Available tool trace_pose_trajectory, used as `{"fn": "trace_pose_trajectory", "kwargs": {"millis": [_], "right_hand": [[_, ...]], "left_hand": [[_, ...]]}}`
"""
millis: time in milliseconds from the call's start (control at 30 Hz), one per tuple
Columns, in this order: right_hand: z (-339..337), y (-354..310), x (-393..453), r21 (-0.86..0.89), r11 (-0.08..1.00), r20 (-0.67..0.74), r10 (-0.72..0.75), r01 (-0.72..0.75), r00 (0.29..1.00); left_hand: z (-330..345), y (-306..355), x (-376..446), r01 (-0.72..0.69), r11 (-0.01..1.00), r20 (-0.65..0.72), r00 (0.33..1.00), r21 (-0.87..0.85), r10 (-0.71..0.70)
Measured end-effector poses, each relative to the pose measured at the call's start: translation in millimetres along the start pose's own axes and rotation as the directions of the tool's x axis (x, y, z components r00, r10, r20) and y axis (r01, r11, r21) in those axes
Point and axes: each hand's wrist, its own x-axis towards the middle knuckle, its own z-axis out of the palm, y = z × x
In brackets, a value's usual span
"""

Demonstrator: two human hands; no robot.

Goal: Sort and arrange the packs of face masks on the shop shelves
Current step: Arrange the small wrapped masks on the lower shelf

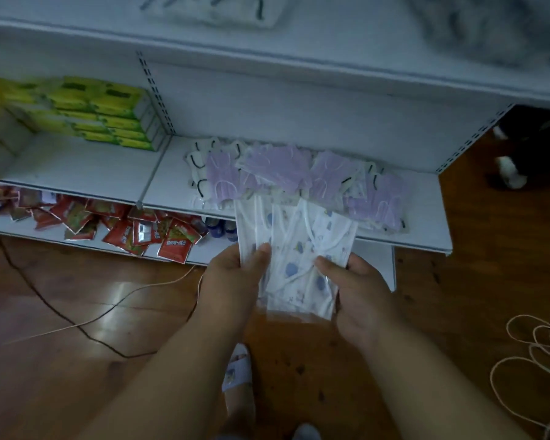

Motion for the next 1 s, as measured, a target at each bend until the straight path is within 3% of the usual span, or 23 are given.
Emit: {"fn": "trace_pose_trajectory", "kwargs": {"millis": [133,267,367,533,600,767,1000], "right_hand": [[-3.7,-73.7,-76.3,-0.136,0.965,-0.001,-0.228,0.226,0.974],[2.9,-146.1,-141.3,-0.289,0.831,-0.011,-0.5,0.476,0.866],[17.0,-184.3,-169.3,-0.339,0.749,-0.007,-0.606,0.568,0.795],[55.5,-235.6,-194.2,-0.42,0.604,0.002,-0.746,0.677,0.666],[79.8,-261.9,-204.6,-0.449,0.526,0.023,-0.802,0.723,0.597],[157.4,-338.7,-218.1,-0.467,0.277,0.163,-0.907,0.84,0.389],[243.0,-450.4,-208.2,-0.472,0.106,0.173,-0.962,0.875,0.21]], "left_hand": [[9.4,68.2,-75.2,-0.06,0.991,0.034,0.997,-0.12,0.064],[13.1,140.4,-123.4,-0.252,0.961,0.058,0.964,-0.111,0.259],[11.8,189.9,-145.9,-0.389,0.919,0.003,0.921,-0.067,0.39],[-8.0,253.1,-158.9,-0.501,0.864,-0.06,0.865,-0.058,0.498],[-23.0,282.1,-154.7,-0.58,0.813,-0.102,0.813,-0.049,0.573],[-67.4,380.3,-132.4,-0.776,0.624,-0.199,0.599,0.095,0.775],[-99.7,524.4,-96.9,-0.881,0.43,-0.07,0.425,0.199,0.903]]}}
